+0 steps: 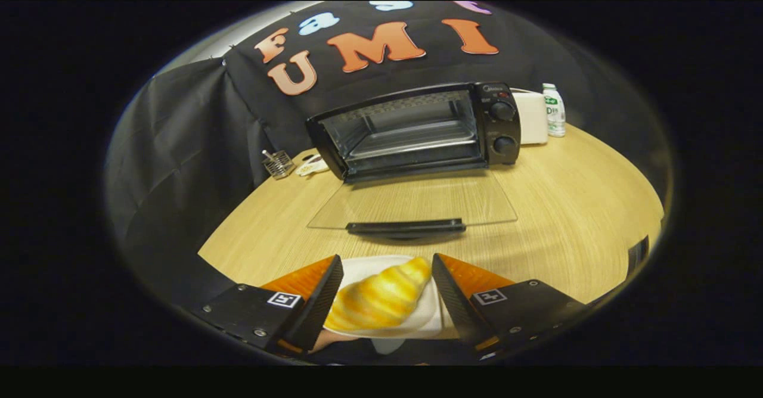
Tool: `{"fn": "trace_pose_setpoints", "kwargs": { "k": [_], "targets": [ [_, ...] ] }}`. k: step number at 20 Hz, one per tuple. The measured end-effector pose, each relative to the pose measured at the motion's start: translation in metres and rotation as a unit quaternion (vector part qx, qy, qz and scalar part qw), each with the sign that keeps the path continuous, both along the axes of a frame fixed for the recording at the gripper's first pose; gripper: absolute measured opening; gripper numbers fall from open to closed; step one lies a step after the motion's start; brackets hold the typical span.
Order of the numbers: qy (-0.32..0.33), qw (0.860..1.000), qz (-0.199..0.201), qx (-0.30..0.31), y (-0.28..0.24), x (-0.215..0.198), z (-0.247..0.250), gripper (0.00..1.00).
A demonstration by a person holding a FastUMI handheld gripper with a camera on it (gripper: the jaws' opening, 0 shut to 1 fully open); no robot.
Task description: Open the toaster oven, put the food inside, and close the toaster oven door.
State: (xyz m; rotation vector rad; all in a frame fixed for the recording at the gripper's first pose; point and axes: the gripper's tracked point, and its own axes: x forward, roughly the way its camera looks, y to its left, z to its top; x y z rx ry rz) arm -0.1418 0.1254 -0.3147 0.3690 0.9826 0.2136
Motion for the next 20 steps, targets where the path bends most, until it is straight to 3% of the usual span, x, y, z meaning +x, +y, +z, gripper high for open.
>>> {"fn": "trace_pose_setpoints", "kwargs": {
  "k": [3, 7, 10, 16, 20],
  "targets": [
    [0.006, 1.000, -0.020, 0.004, 0.012, -0.016, 0.009, 0.89],
    [0.016, 0.996, -0.046, -0.080, -0.003, -0.033, -0.005, 0.89],
    [0.040, 0.996, -0.040, -0.067, 0.019, -0.050, -0.004, 0.89],
    [0.057, 0.992, -0.041, -0.106, 0.023, -0.051, -0.022, 0.89],
    [0.048, 0.994, -0.051, -0.083, 0.026, -0.044, -0.023, 0.89]
  ]
}}
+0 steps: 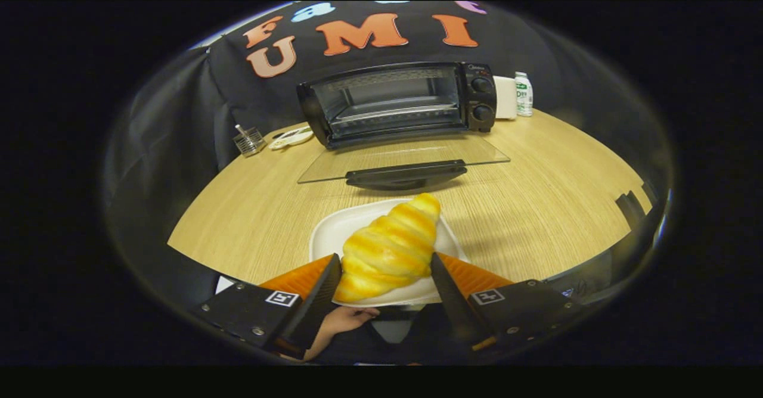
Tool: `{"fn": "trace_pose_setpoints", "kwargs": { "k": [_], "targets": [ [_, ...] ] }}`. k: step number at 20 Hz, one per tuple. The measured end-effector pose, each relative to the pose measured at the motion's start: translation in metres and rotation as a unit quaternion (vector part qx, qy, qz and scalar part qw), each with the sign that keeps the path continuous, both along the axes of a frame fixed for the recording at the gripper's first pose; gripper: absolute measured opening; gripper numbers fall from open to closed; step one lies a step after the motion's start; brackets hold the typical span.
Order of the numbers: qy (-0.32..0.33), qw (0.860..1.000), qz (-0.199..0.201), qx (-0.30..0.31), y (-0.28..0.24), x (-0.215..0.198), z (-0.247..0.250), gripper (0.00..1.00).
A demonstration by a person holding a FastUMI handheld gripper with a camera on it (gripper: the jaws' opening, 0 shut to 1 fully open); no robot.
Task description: Open the toaster oven, put the food inside, and close the toaster oven door.
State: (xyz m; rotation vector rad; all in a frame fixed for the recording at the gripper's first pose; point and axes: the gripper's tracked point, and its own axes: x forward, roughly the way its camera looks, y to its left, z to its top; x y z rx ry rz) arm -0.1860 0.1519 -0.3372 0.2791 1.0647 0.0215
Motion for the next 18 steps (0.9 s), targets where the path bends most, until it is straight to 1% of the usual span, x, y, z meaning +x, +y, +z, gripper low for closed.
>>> {"fn": "trace_pose_setpoints", "kwargs": {
  "k": [2, 3, 5, 7, 9, 13, 15, 18],
  "targets": [
    [0.002, 1.000, -0.007, 0.016, 0.000, 0.000, -0.001, 0.83],
    [0.003, 1.000, -0.010, 0.026, -0.001, 0.001, 0.000, 0.76],
    [0.000, 0.999, -0.001, 0.045, 0.003, 0.000, 0.000, 0.67],
    [0.000, 0.997, -0.003, 0.071, 0.003, 0.001, 0.003, 0.56],
    [-0.008, 0.994, -0.009, 0.105, 0.004, 0.003, 0.008, 0.51],
    [-0.035, 0.986, -0.021, 0.163, 0.003, 0.014, 0.032, 0.50],
    [-0.056, 0.978, -0.028, 0.197, 0.002, 0.026, 0.046, 0.50],
    [-0.096, 0.965, -0.045, 0.241, -0.002, 0.055, 0.065, 0.50]
  ]
}}
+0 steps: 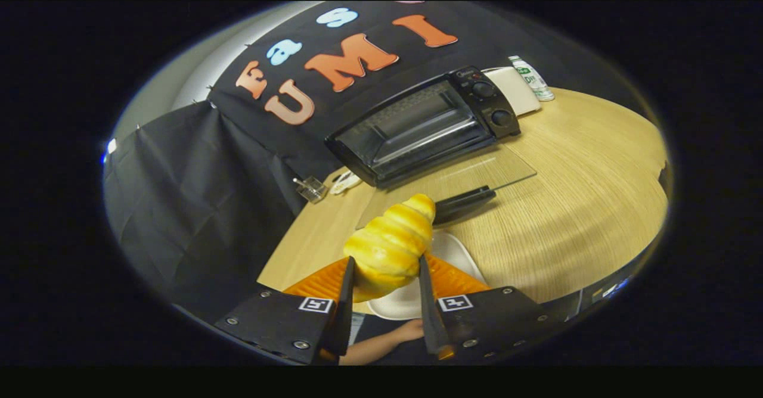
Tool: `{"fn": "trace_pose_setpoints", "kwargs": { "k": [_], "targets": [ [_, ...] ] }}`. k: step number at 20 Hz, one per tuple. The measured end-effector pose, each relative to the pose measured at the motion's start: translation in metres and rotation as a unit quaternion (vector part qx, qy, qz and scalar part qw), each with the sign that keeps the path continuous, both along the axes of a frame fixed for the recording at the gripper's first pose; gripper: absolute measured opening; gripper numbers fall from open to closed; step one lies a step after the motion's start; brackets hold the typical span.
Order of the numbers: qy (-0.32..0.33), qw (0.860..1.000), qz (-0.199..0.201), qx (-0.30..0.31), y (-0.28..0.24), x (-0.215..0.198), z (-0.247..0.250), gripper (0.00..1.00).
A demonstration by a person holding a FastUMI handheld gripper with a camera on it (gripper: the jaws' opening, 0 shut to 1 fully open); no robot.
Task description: Open the toaster oven, put the food inside, and close the toaster oven door.
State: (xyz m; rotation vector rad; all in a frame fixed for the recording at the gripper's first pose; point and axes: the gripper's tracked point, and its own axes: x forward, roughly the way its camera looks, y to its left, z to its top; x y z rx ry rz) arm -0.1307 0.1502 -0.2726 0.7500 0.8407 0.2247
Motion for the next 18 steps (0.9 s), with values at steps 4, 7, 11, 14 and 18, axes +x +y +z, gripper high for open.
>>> {"fn": "trace_pose_setpoints", "kwargs": {
  "k": [4, 7, 11, 14, 18],
  "targets": [
    [-0.045, 0.996, -0.038, 0.059, -0.008, 0.050, 0.018, 0.49],
    [-0.078, 0.990, -0.062, 0.097, -0.011, 0.098, 0.028, 0.49],
    [-0.079, 0.984, -0.087, 0.131, -0.014, 0.152, 0.011, 0.49],
    [-0.069, 0.984, -0.101, 0.131, -0.017, 0.185, -0.009, 0.49],
    [-0.066, 0.981, -0.114, 0.140, -0.021, 0.219, -0.017, 0.49]
  ]
}}
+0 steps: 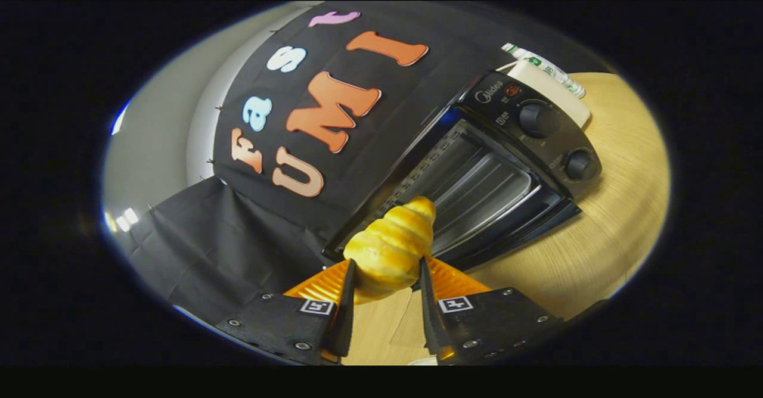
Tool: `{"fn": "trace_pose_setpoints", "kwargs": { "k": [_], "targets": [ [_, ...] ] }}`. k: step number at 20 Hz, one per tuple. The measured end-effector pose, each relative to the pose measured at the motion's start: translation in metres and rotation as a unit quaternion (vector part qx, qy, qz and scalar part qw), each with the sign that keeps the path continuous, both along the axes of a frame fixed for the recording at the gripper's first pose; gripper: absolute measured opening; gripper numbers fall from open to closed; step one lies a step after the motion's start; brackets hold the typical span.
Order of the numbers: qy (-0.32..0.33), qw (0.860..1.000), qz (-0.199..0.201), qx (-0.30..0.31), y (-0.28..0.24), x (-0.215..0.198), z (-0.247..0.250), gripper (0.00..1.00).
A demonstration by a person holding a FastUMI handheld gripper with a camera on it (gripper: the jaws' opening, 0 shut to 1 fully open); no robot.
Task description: Open the toaster oven, put the food inside, and close the toaster oven door.
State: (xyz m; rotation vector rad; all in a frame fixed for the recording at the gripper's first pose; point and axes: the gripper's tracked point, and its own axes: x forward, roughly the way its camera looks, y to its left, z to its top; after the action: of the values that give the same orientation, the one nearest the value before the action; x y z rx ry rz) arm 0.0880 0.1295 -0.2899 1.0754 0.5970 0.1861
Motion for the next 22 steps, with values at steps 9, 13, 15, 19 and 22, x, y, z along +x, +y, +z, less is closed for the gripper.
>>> {"fn": "trace_pose_setpoints", "kwargs": {
  "k": [9, 13, 15, 19, 22],
  "targets": [
    [-0.004, 0.996, 0.006, -0.088, 0.003, 0.049, -0.020, 0.49],
    [-0.004, 0.992, 0.017, -0.128, 0.008, 0.050, -0.027, 0.56],
    [-0.010, 0.983, 0.018, -0.182, 0.005, 0.050, -0.029, 0.68],
    [0.015, 0.961, 0.027, -0.276, -0.014, 0.038, -0.043, 0.83],
    [0.016, 0.967, 0.018, -0.255, -0.017, 0.036, -0.031, 0.80]
  ]
}}
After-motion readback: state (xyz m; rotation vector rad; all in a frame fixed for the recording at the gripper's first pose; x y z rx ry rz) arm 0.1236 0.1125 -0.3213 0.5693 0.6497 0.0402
